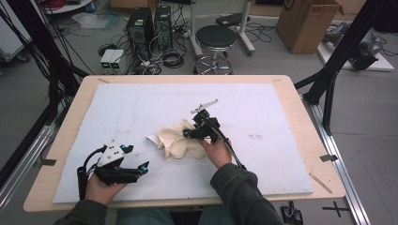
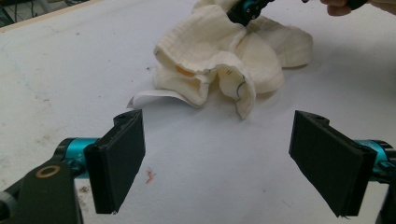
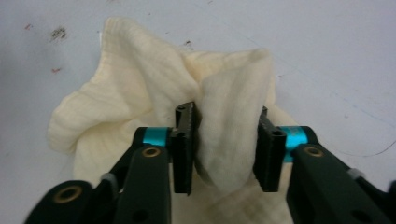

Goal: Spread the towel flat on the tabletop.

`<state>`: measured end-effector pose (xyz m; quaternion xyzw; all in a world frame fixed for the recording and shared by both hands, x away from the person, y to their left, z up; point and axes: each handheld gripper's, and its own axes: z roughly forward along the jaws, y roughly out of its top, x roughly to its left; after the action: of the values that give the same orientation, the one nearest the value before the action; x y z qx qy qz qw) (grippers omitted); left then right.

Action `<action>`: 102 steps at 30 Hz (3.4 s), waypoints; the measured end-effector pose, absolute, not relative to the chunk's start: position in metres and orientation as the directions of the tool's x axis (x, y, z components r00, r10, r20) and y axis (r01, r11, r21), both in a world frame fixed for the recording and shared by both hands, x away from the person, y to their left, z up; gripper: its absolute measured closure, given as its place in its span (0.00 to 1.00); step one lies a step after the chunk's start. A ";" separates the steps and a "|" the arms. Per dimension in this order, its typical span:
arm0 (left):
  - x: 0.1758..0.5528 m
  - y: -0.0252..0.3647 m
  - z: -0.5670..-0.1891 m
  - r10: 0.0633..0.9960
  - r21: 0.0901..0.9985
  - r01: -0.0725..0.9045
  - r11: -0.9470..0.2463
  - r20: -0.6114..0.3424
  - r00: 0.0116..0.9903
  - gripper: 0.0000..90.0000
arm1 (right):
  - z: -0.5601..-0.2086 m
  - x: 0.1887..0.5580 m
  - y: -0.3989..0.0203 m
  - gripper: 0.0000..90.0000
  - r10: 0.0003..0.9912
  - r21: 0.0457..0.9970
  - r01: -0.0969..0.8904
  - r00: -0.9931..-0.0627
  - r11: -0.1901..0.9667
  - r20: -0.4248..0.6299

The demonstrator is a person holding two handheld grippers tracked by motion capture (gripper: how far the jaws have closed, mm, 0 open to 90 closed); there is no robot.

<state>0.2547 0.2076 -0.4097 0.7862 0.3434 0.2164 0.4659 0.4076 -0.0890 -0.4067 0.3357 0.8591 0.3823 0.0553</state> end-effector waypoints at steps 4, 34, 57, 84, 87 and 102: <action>0.255 0.205 -0.409 0.735 0.884 0.328 -0.334 0.026 0.677 0.21 | -0.397 0.404 -0.096 0.52 0.606 0.727 0.515 -0.776 0.455 0.171; 0.291 0.134 -0.422 0.532 0.804 0.276 -0.527 0.059 0.845 0.79 | -0.415 0.335 -0.157 0.66 0.401 0.770 0.334 -0.909 0.544 0.111; 0.321 0.156 -0.427 0.623 0.759 0.396 -0.517 0.017 0.782 0.97 | -0.424 0.362 -0.158 0.93 0.410 0.725 0.361 -0.904 0.586 0.119; 0.244 0.195 -0.416 0.583 0.791 0.295 -0.537 0.095 0.807 0.97 | -0.414 0.308 -0.199 0.91 0.314 0.699 0.325 -0.938 0.638 0.149; 0.242 0.197 -0.420 0.580 0.786 0.306 -0.537 0.080 0.811 0.97 | -0.421 0.303 -0.197 0.91 0.303 0.692 0.321 -0.940 0.646 0.154; 0.238 0.207 -0.412 0.589 0.857 0.282 -0.432 0.031 0.807 0.67 | -0.417 0.297 -0.207 0.65 0.303 0.766 0.317 -0.938 0.560 0.167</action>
<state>0.2376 0.2067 -0.4122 0.8297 0.2627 0.1654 0.4639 0.2966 -0.2071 -0.4172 0.1754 0.8830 0.4352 -0.0082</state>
